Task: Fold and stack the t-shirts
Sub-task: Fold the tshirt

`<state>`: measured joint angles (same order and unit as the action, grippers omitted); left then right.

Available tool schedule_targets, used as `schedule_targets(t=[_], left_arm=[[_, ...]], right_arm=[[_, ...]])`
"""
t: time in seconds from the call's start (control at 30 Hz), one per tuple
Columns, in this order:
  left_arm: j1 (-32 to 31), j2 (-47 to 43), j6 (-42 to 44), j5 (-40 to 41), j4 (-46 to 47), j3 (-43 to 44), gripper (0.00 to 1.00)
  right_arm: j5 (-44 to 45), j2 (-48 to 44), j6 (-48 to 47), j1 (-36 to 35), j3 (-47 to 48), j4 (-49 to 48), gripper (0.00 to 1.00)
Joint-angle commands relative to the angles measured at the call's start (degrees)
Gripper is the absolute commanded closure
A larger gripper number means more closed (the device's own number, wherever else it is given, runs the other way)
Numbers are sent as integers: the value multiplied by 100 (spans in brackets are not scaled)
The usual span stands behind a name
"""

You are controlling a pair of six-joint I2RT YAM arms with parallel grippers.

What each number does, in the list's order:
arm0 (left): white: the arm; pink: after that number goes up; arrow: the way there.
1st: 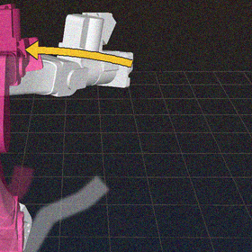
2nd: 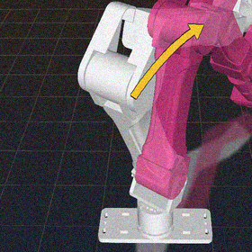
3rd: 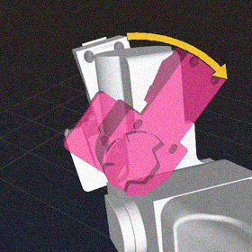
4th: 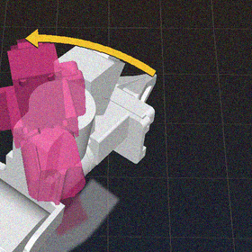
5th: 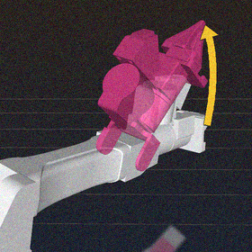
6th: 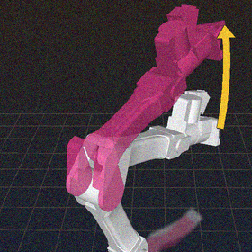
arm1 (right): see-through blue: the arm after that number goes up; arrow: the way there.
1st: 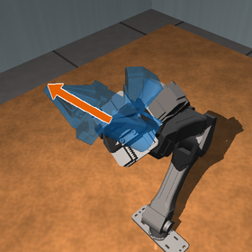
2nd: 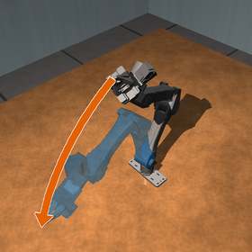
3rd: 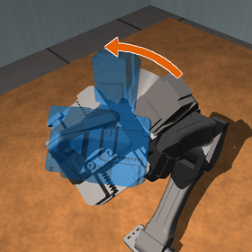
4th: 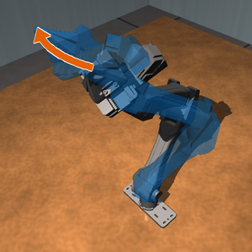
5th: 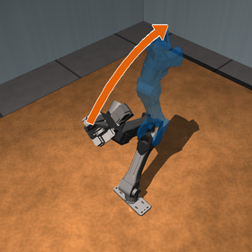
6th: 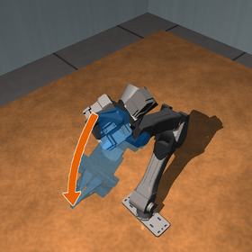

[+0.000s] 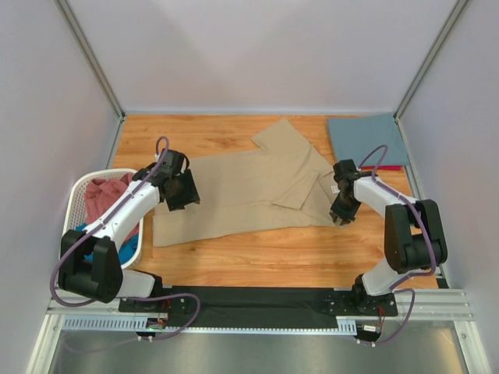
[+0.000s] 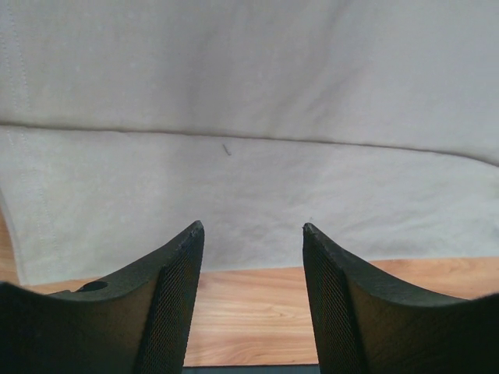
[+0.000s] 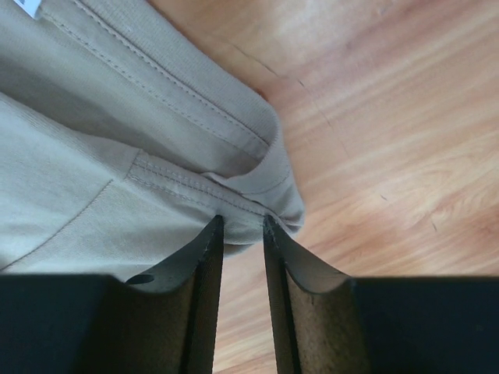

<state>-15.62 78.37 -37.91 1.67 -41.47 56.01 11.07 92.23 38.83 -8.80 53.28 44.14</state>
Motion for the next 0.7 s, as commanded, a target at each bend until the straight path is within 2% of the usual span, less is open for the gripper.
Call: schedule_targets(t=[0.0,0.1,0.4,0.67], left_arm=[[-3,-348,205,-308,219,59,39],[-3,-314,170,-325,149,51,39],[-3,-234,-85,-677,447,-459,40],[-3,310,-366,-176,394,-740,40]], right_arm=[[44,-468,520,36,-343,174,71],[-175,-679,652,45,-511,25,69],[35,-828,881,62,-125,508,69],[237,-671,785,71,43,499,66]])
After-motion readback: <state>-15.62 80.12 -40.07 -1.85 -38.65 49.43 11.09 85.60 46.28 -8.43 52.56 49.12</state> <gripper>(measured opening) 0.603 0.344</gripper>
